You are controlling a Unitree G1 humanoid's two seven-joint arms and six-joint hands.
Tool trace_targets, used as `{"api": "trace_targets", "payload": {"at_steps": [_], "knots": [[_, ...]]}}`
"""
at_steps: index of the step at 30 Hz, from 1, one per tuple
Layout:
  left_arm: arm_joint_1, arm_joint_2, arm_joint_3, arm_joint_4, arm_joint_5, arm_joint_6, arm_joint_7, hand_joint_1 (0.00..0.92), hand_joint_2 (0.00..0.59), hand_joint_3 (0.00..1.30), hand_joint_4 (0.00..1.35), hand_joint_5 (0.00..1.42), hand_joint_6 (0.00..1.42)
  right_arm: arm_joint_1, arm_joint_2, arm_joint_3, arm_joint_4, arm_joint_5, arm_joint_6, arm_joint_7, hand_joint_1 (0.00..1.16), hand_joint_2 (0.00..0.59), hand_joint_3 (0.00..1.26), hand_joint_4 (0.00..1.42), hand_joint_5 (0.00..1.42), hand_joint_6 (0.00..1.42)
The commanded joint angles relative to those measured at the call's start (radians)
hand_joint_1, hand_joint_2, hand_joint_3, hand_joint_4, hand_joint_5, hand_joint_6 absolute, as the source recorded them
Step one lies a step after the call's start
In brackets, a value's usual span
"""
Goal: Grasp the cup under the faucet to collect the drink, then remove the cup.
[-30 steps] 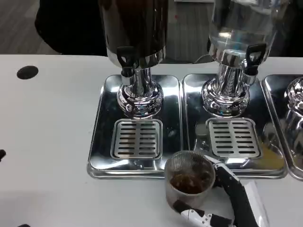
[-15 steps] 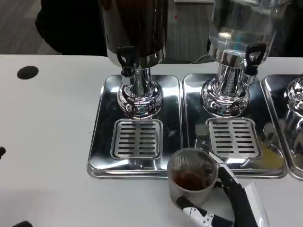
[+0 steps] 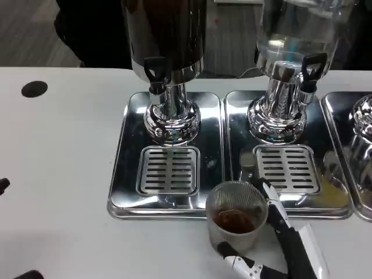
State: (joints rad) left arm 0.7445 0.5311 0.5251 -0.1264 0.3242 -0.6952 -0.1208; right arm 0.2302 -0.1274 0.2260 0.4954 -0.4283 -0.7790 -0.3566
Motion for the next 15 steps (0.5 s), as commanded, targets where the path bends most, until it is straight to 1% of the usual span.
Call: {"api": "trace_targets", "payload": {"at_steps": [1, 6, 11, 15], "knots": [[0.000, 0.003, -0.012, 0.005, 0.011, 0.007, -0.012, 0.000, 0.000, 0.00, 0.00, 0.00, 0.00, 0.035, -0.003, -0.006, -0.050, 0.032, -0.015, 0.031, 0.82, 0.201, 0.05, 0.00, 0.02, 0.09], [-0.012, 0.007, -0.021, 0.010, 0.012, 0.011, -0.013, 0.000, 0.000, 0.00, 0.00, 0.00, 0.00, 0.082, -0.007, -0.010, -0.091, 0.050, -0.024, 0.055, 0.82, 0.201, 0.03, 0.00, 0.01, 0.08], [-0.020, 0.010, -0.033, 0.009, 0.014, 0.016, -0.012, 0.000, 0.000, 0.00, 0.00, 0.00, 0.00, 0.114, -0.012, -0.018, -0.113, 0.058, -0.028, 0.073, 0.82, 0.201, 0.02, 0.00, 0.00, 0.07], [-0.030, 0.009, -0.046, 0.012, 0.017, 0.020, -0.013, 0.000, 0.000, 0.00, 0.00, 0.00, 0.00, 0.156, -0.036, -0.053, -0.129, 0.108, -0.052, 0.100, 0.82, 0.201, 0.02, 0.00, 0.00, 0.07]]}}
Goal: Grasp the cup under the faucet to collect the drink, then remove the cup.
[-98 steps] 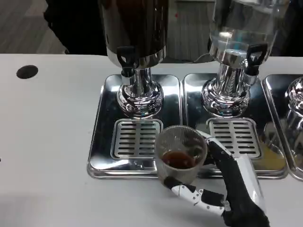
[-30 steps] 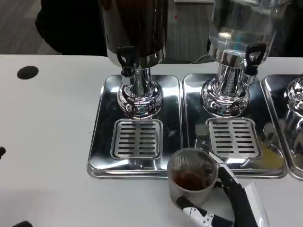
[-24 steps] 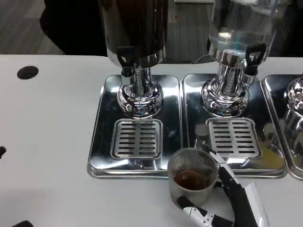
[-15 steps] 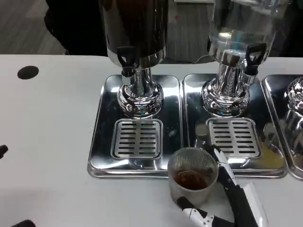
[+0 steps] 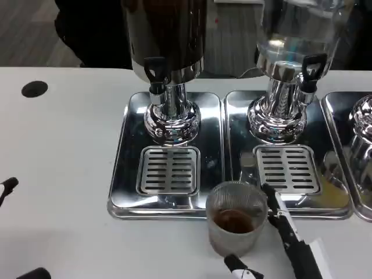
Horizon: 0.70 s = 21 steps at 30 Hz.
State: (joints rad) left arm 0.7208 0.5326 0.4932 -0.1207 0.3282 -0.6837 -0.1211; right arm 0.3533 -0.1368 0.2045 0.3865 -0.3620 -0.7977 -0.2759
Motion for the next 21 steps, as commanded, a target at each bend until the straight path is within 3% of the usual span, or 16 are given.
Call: {"api": "trace_targets", "payload": {"at_steps": [1, 10, 16, 21], "knots": [[-0.008, 0.007, -0.017, 0.008, 0.014, 0.009, -0.012, 0.000, 0.000, 0.00, 0.00, 0.00, 0.00, 0.044, -0.035, -0.045, -0.031, 0.059, -0.040, 0.028, 0.82, 0.201, 0.01, 0.00, 0.00, 0.05], [-0.024, 0.008, -0.036, 0.017, 0.016, 0.013, -0.009, 0.000, 0.000, 0.00, 0.00, 0.00, 0.00, 0.134, -0.081, -0.165, -0.149, 0.162, -0.055, 0.080, 0.82, 0.202, 0.01, 0.00, 0.01, 0.06], [-0.035, 0.003, -0.041, 0.040, 0.017, 0.006, 0.006, 0.000, 0.000, 0.00, 0.00, 0.00, 0.00, 0.130, -0.117, -0.300, -0.163, 0.198, -0.046, 0.083, 0.78, 0.261, 0.09, 0.04, 0.06, 0.08], [-0.051, 0.010, -0.023, 0.096, 0.054, -0.010, 0.048, 0.000, 0.000, 0.00, 0.00, 0.00, 0.00, 0.119, -0.127, -0.400, -0.172, 0.152, -0.041, 0.054, 0.67, 0.377, 0.21, 0.16, 0.13, 0.11]]}}
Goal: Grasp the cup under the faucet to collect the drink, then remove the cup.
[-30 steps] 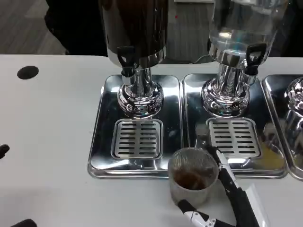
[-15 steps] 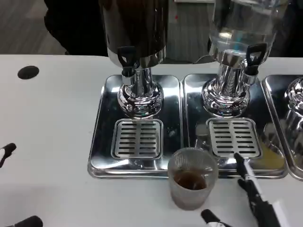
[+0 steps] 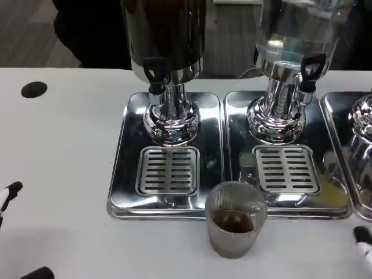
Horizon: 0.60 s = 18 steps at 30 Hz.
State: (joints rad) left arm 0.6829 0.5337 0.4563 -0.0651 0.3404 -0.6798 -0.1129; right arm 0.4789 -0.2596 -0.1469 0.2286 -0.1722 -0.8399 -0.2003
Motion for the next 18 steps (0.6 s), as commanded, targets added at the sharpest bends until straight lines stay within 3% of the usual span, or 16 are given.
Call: {"api": "trace_targets", "payload": {"at_steps": [1, 3, 5, 10, 13, 18], "knots": [[-0.026, 0.022, 0.025, 0.075, 0.058, -0.018, 0.059, 0.000, 0.005, 0.00, 0.00, 0.00, 0.00, -0.012, -0.012, -0.081, -0.030, -0.088, 0.011, -0.048, 0.65, 0.412, 0.24, 0.20, 0.15, 0.12], [-0.047, 0.042, 0.040, 0.135, 0.079, -0.030, 0.093, 0.000, 0.007, 0.00, 0.00, 0.00, 0.00, -0.017, -0.025, -0.132, -0.070, -0.203, 0.035, -0.103, 0.60, 0.482, 0.28, 0.24, 0.18, 0.13], [-0.059, 0.051, 0.045, 0.174, 0.086, -0.046, 0.119, 0.000, 0.008, 0.00, 0.00, 0.00, 0.00, -0.015, -0.027, -0.154, -0.104, -0.294, 0.056, -0.149, 0.57, 0.528, 0.32, 0.28, 0.19, 0.14], [-0.067, 0.055, 0.047, 0.214, 0.121, -0.062, 0.189, 0.000, 0.010, 0.00, 0.00, 0.00, 0.00, 0.005, -0.037, -0.164, -0.192, -0.519, 0.113, -0.265, 0.54, 0.578, 0.36, 0.29, 0.20, 0.12], [-0.058, 0.033, 0.043, 0.201, 0.134, -0.063, 0.223, 0.000, 0.014, 0.00, 0.00, 0.00, 0.00, -0.002, -0.046, -0.154, -0.204, -0.577, 0.158, -0.289, 0.54, 0.586, 0.36, 0.29, 0.19, 0.12], [-0.044, -0.006, 0.021, 0.161, 0.183, -0.039, 0.279, 0.000, 0.025, 0.00, 0.00, 0.00, 0.00, -0.014, -0.067, -0.129, -0.193, -0.598, 0.229, -0.290, 0.55, 0.586, 0.38, 0.26, 0.14, 0.05]]}}
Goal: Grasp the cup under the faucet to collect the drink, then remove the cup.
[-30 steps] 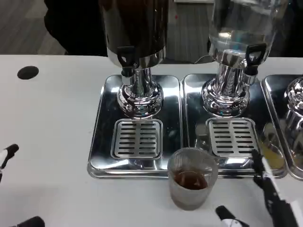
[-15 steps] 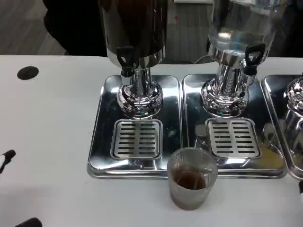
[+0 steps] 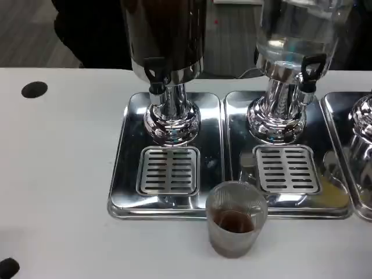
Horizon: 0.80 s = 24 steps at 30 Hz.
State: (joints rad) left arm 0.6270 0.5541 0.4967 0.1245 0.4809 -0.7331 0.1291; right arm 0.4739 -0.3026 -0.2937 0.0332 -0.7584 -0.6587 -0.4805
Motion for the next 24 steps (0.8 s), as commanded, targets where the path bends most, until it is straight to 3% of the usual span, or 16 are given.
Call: {"api": "trace_targets", "payload": {"at_steps": [1, 7, 11, 16, 24], "knots": [[0.012, -0.033, -0.025, -0.034, 0.053, 0.023, 0.042, 0.000, 0.027, 0.00, 0.00, 0.00, 0.00, -0.012, -0.029, 0.023, 0.008, -0.010, 0.066, -0.003, 0.55, 0.586, 0.38, 0.24, 0.13, 0.04], [0.032, -0.050, -0.038, -0.083, 0.071, 0.083, 0.039, 0.000, 0.029, 0.00, 0.00, 0.00, 0.00, -0.012, -0.036, 0.050, 0.008, 0.012, 0.157, 0.007, 0.54, 0.586, 0.35, 0.21, 0.08, 0.00], [0.054, -0.084, -0.041, -0.143, 0.059, 0.121, 0.039, 0.000, 0.035, 0.00, 0.00, 0.00, 0.00, -0.010, -0.036, 0.062, 0.004, 0.032, 0.200, 0.010, 0.53, 0.586, 0.34, 0.20, 0.07, 0.00], [0.082, -0.128, -0.063, -0.182, 0.075, 0.123, 0.048, 0.000, 0.048, 0.00, 0.00, 0.00, 0.00, -0.012, -0.044, 0.077, -0.004, 0.062, 0.228, 0.019, 0.53, 0.586, 0.33, 0.19, 0.07, 0.00], [0.108, -0.138, -0.086, -0.166, 0.086, 0.099, 0.071, 0.000, 0.067, 0.00, 0.00, 0.00, 0.00, -0.012, -0.052, 0.083, -0.033, 0.086, 0.257, 0.037, 0.53, 0.586, 0.32, 0.19, 0.07, 0.00]]}}
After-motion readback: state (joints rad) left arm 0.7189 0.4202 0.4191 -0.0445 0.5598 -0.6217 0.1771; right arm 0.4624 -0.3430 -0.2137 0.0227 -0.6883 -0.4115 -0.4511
